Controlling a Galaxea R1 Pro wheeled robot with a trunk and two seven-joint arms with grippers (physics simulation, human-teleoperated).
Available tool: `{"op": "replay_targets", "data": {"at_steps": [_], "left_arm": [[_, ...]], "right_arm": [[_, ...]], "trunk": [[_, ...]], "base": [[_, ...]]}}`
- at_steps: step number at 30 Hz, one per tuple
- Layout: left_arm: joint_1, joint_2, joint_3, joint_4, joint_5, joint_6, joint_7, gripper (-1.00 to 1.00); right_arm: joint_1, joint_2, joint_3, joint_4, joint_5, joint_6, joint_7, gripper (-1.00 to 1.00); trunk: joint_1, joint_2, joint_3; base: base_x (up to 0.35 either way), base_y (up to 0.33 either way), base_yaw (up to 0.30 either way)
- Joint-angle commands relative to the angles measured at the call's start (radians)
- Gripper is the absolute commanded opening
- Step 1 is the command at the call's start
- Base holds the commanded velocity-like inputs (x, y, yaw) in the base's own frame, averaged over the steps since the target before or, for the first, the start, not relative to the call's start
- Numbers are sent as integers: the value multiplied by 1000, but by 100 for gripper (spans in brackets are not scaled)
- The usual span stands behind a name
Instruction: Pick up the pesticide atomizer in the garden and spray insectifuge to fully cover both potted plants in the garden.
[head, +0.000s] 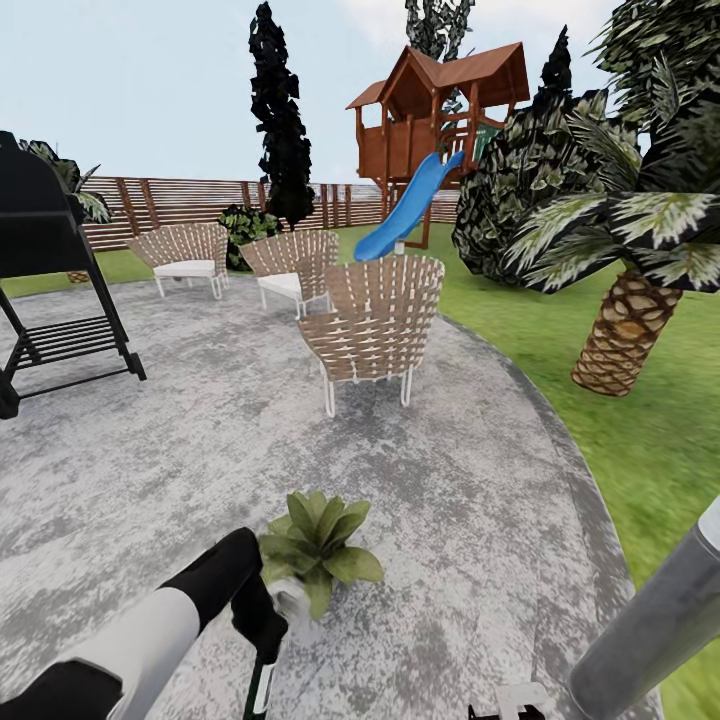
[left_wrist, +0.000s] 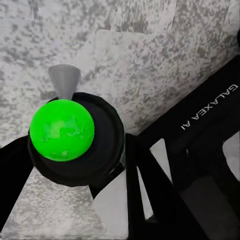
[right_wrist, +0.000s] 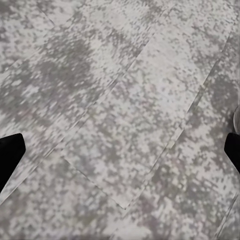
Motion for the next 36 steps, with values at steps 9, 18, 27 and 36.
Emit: {"op": "replay_targets", "data": {"at_steps": [9,18,27,36], "left_arm": [[3,-11,5,-5,-8,6,-6,-100],[2,-11,3,-12,-8,6,-5,-100],[16,-1,3,2,-10,5,-5,-100],[61,-8,13,-4,1,-132,102,-100]], "right_arm": [[-1,1,9,1,-9,-3,-3,100],[-1,1,9,1,-9,-3,-3,100],[-1,1,9,1,-9,-3,-3,100],[-1,0,9,1,-9,-3,-3,100]], "trunk": [[0,0,-1],[0,0,-1],[0,0,-1],[0,0,-1]], "base": [[102,0,0],[103,0,0],[0,0,0],[0,0,0]]}}
